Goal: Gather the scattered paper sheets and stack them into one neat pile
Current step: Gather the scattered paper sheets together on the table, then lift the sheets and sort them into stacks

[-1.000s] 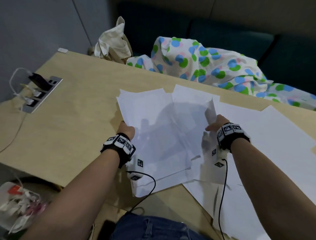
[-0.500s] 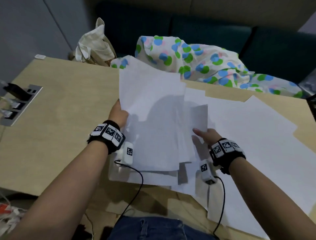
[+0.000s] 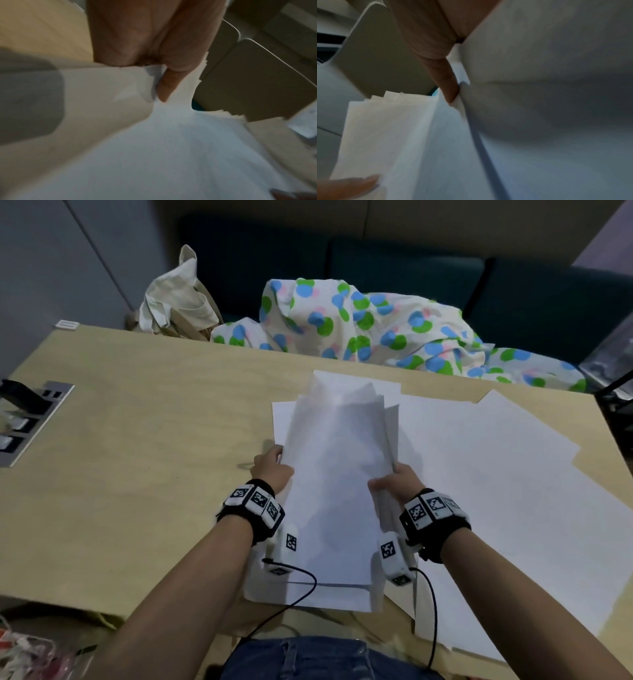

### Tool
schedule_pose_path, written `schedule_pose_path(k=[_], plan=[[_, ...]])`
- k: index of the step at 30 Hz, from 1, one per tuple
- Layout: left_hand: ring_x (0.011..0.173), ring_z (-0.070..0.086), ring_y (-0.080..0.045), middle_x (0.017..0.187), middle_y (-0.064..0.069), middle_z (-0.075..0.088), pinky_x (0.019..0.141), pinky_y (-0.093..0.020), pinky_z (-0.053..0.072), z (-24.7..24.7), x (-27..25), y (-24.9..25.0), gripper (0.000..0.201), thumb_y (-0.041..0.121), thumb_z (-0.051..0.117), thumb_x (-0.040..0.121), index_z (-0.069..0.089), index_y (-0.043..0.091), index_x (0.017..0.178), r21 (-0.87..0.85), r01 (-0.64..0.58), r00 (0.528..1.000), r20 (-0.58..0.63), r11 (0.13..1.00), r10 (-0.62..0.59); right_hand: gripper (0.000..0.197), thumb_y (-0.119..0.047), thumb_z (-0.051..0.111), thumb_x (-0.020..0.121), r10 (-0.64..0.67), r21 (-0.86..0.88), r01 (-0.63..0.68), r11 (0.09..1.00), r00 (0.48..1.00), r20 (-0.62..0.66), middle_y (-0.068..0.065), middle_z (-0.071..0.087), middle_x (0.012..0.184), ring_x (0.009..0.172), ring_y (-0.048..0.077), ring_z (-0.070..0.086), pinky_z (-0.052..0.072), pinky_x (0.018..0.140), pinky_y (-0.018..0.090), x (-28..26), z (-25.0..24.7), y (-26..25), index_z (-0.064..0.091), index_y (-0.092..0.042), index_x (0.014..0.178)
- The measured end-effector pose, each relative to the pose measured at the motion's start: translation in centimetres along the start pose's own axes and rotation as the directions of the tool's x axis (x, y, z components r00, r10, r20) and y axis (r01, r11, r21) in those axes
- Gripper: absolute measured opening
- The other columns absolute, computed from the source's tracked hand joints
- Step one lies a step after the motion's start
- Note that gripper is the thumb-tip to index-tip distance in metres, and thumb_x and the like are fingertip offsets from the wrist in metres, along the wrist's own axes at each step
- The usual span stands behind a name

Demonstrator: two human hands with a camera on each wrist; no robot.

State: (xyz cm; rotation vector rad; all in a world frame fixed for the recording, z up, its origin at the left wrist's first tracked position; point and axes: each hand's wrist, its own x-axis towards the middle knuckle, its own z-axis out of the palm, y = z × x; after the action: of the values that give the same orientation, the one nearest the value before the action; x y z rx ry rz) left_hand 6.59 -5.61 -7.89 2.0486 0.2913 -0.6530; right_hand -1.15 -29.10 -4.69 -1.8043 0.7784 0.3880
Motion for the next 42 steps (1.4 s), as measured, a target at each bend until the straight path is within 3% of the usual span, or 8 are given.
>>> schedule_pose_path(k=[8,11,15,22,24,28,34,42], plan=[[0.112,0.062,-0.03,0.114,-0.007,0.072,0.088,-0.041,0.055,-3.8,-3.3,2.3,0.037,0.011,0.063,0.085,0.062,0.017,0.122,-0.699,0.118,0.944,0.3,0.705,0.139,0.023,0.013,0.061,0.079,-0.361,0.165,0.345,0.924,0.93,0.074,0.004,0.065,0.068,0.061,0.017,0.061,0.053,0.062,0.028,-4.0,-3.9,-7.2,0.065,-0.009,0.083],[0.111,0.057,-0.025,0.078,0.007,0.077,0.075,-0.031,0.057,-4.2,-3.8,3.7,0.016,0.009,0.055,0.091,0.061,0.015,0.104,-0.69,0.053,0.963,0.227,0.721,0.147,0.017,0.013,0.061,0.079,-0.464,0.11,0.454,0.884,0.882,0.089,0.008,0.063,0.071,0.055,0.006,0.062,0.053,0.06,0.022,-5.1,-5.0,-9.7,0.066,0.001,0.091],[0.114,0.061,-0.032,0.121,-0.009,0.067,0.092,-0.044,0.053,-5.2,-4.3,7.0,0.059,-0.005,0.065,0.079,0.051,0.015,0.133,-0.737,-0.194,0.951,0.02,0.647,0.308,0.028,0.012,0.066,0.076,-0.536,0.134,0.532,0.836,0.844,-0.01,-0.003,0.069,0.076,0.066,0.006,0.067,0.055,0.064,0.02,-5.5,-6.3,-11.8,0.065,-0.004,0.099],[0.104,0.063,-0.019,0.112,-0.005,0.064,0.092,-0.02,0.051,-5.8,-6.9,13.1,0.045,-0.001,0.068,0.081,0.055,0.002,0.124,-0.461,-0.579,0.813,-0.386,0.672,0.436,0.02,0.012,0.066,0.076,-0.507,0.316,0.605,0.731,0.791,-0.343,0.003,0.064,0.07,0.052,0.005,0.062,0.052,0.055,0.019,-5.5,-5.8,-11.8,0.062,0.0,0.092],[0.092,0.063,-0.01,0.107,-0.002,0.064,0.076,-0.004,0.05,-5.4,-7.3,12.7,0.044,-0.001,0.07,0.08,0.056,0.003,0.122,-0.455,-0.578,0.815,-0.362,0.678,0.452,0.015,0.013,0.065,0.076,-0.491,0.402,0.6,0.692,0.799,-0.347,-0.003,0.065,0.059,0.051,0.006,0.062,0.051,0.054,0.019,-5.5,-5.6,-11.0,0.06,0.001,0.085],[0.07,0.071,0.0,0.092,0.002,0.071,0.059,-0.012,0.053,-4.6,-7.4,11.1,0.041,-0.001,0.076,0.073,0.063,0.01,0.111,-0.579,-0.467,0.881,-0.24,0.668,0.407,0.029,0.016,0.059,0.076,-0.465,0.55,0.593,0.588,0.805,-0.369,0.0,0.067,0.07,0.058,0.008,0.066,0.053,0.056,0.022,-5.4,-5.0,-9.5,0.056,0.001,0.101],[0.095,0.07,-0.022,0.108,-0.008,0.072,0.08,-0.034,0.058,-5.0,-7.0,12.1,0.076,0.023,0.092,0.049,0.062,0.005,0.116,-0.591,-0.415,0.908,-0.226,0.691,0.352,0.024,-0.001,0.049,0.062,-0.506,0.621,0.648,0.44,0.751,-0.424,-0.011,0.062,0.053,0.048,0.006,0.057,0.044,0.048,0.014,-6.0,-5.0,-12.3,0.053,-0.01,0.084],[0.082,0.07,-0.017,0.093,-0.004,0.072,0.073,-0.028,0.058,-5.8,-6.8,12.6,0.04,0.002,0.08,0.069,0.066,0.007,0.106,-0.582,-0.446,0.893,-0.241,0.68,0.38,0.044,-0.007,0.054,0.072,-0.528,0.575,0.653,0.492,0.749,-0.399,-0.005,0.066,0.082,0.069,0.003,0.065,0.051,0.061,0.016,-5.6,-5.6,-14.3,0.055,-0.007,0.116]])
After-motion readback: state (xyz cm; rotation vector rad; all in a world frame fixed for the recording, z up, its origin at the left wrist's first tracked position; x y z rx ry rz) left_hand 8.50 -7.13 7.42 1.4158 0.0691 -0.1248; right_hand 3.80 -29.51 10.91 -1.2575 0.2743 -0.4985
